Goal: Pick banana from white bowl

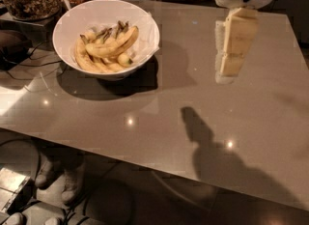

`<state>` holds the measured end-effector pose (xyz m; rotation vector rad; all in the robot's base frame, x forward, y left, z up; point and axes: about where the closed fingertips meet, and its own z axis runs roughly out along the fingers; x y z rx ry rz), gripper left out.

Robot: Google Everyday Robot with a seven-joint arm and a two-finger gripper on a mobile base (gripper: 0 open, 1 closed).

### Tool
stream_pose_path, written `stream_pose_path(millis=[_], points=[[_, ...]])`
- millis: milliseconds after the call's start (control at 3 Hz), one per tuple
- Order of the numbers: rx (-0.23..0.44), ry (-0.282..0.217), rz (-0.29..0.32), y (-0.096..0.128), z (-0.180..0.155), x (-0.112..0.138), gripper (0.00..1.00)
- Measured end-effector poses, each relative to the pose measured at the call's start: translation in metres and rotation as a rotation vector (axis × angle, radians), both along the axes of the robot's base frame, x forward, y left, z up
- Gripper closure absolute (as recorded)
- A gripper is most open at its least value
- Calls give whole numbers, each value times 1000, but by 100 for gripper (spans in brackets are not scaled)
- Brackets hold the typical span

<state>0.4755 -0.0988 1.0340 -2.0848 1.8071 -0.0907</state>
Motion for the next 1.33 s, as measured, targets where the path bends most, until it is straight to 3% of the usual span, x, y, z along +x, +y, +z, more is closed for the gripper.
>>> stream_pose_path(millis=[333,667,1000,1333], points=[[8,-25,2,2,5,2,0],[77,-18,-17,21,-2,30,0],[82,17,-41,37,-13,72,0],[78,63,21,80,-19,115,0]])
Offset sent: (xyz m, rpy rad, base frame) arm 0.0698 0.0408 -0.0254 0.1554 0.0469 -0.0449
